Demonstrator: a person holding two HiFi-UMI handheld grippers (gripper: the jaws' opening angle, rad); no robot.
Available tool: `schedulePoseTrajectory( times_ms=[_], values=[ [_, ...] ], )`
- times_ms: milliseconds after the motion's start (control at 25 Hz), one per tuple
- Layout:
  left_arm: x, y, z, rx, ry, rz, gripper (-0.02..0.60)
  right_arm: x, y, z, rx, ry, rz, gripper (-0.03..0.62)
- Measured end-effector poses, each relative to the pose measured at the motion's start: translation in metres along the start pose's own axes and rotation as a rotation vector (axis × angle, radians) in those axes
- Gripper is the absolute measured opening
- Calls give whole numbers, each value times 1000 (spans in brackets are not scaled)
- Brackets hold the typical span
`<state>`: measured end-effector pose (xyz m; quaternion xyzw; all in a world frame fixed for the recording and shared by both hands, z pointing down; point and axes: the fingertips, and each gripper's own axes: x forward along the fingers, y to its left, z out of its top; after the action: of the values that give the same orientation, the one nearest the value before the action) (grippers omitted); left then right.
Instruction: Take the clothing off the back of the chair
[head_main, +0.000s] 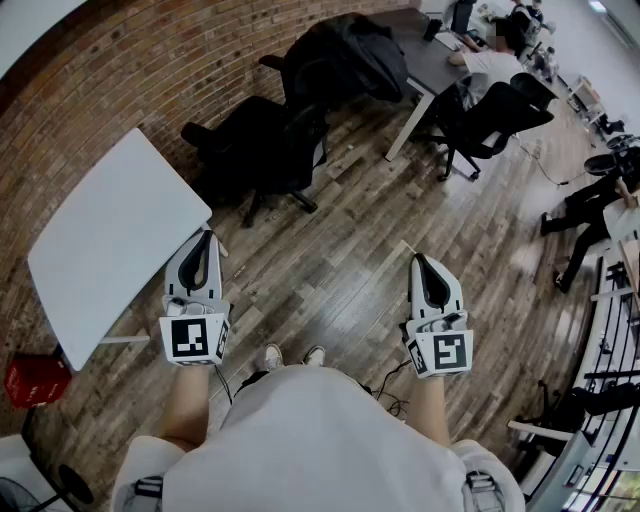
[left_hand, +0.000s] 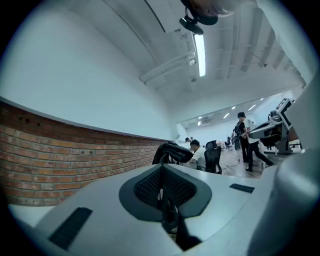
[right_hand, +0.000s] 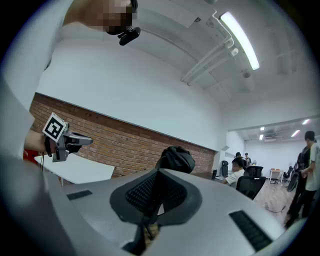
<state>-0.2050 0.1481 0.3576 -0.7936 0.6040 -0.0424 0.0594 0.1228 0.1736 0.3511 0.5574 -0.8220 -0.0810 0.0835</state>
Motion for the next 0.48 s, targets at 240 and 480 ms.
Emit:
schedulePoseTrajectory(
  times_ms=[240, 480],
  values=[
    [-5, -1, 2, -2, 8, 10, 25, -1, -1, 0, 18, -11, 7, 18],
    [-3, -19, 7, -2, 9, 14, 25, -8, -9, 0, 89, -59, 64, 18]
  ],
)
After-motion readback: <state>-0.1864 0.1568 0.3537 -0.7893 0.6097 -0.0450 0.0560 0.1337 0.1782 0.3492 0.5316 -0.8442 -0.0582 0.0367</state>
